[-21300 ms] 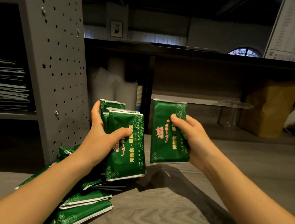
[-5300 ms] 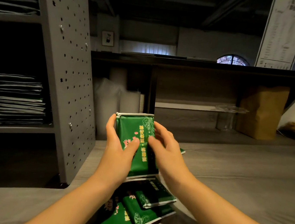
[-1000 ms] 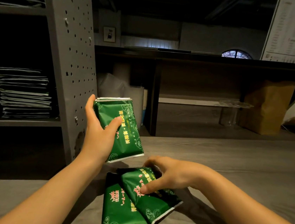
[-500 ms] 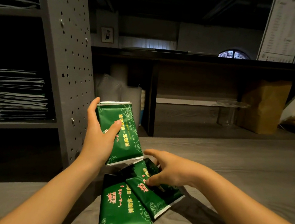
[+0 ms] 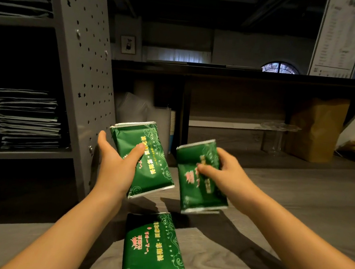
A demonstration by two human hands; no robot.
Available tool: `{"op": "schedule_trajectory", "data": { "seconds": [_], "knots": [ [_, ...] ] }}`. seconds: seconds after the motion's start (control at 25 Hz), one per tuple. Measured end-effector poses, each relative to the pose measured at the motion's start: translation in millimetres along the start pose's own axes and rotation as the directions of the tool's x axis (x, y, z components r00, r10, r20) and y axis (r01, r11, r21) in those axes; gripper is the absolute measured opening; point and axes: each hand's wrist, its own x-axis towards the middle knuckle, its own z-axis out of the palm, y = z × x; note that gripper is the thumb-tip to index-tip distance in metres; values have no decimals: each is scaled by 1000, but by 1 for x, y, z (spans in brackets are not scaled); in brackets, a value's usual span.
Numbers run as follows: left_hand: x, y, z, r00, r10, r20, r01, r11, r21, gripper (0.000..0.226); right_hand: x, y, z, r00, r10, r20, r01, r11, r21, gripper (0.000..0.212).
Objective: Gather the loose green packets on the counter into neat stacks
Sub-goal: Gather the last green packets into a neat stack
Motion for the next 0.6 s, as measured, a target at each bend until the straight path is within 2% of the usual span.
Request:
{"op": "schedule_trajectory", "data": {
  "seconds": [0.08, 0.2, 0.44, 0.52, 0.6],
  "knots": [
    [1, 0, -1, 999, -43, 32, 43, 999, 14, 68, 0, -7, -5, 994, -52, -97, 68, 983, 168, 16],
    [-4, -1, 2, 992, -58, 116, 52, 997, 58, 47, -5, -11, 6, 997, -58, -49, 71, 941, 330, 17],
    [-19, 4, 15, 976, -46, 213, 57, 998, -41, 32, -16, -4, 40, 991, -137, 9, 121, 905, 408, 30],
    [-26, 6, 20, 971, -37, 234, 55, 996, -70, 23, -18, -4, 44, 988, -140, 71, 93, 889, 448, 35],
    [-33, 6, 25, 961, -18, 278, 46, 995, -93, 23, -20, -4, 48, 980, -167, 113, 100, 888, 448, 40]
  ]
}}
